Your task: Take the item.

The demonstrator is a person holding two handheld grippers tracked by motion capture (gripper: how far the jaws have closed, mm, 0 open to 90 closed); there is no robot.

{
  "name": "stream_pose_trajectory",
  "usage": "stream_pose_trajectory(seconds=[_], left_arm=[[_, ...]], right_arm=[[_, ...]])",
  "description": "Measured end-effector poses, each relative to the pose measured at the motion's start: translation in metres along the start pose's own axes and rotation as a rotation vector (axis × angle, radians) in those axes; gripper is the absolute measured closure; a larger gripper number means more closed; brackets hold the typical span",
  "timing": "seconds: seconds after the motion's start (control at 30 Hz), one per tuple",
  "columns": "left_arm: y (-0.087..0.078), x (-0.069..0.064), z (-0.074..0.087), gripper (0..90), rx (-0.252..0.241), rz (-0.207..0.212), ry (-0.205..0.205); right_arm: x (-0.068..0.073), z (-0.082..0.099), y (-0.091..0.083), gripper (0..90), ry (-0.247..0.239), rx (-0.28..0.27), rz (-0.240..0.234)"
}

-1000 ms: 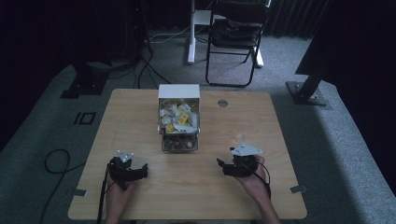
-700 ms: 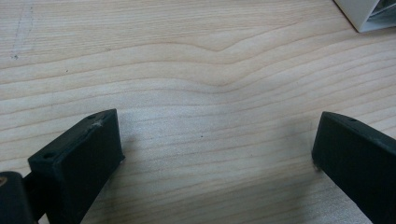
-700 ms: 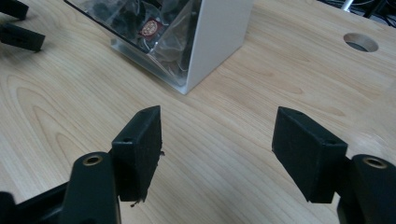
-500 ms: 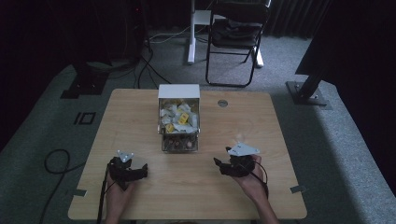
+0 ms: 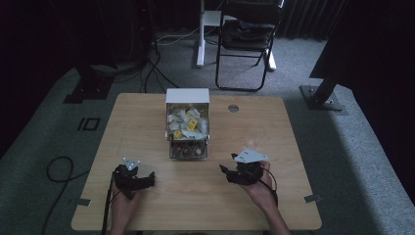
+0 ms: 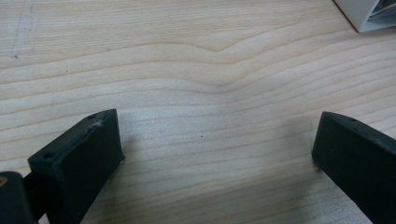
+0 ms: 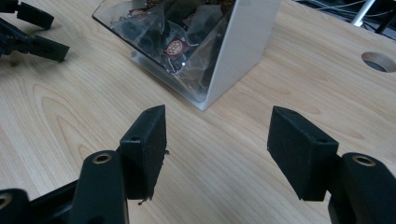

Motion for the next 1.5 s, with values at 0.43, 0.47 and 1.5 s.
stream_pose_trajectory(seconds=[0.43, 0.47, 1.5], left_arm=[[0.000, 0.000, 0.000, 2.1, 0.000, 0.000, 0.001], [0.000, 0.000, 0.000, 2.1, 0.000, 0.000, 0.001], [0.000, 0.000, 0.000, 2.1, 0.000, 0.000, 0.000]], right_arm=[[0.009, -0.009, 0.005, 37.3, -0.018, -0.006, -0.015], [0.010, -0.010, 0.005, 37.3, -0.019, -0.005, -0.017], [0.028, -0.035, 0.019, 37.4, -0.075, -0.020, -0.055]])
Point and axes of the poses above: each handheld gripper's, and its own axes: y roughly forward along the jaws, z roughly out of its underside, x roughly to its left, the point moved 4 cm from there along y, roughly forward along the jaws, and after that the axes turned 3 degrees about x, right-handed, at the moved point
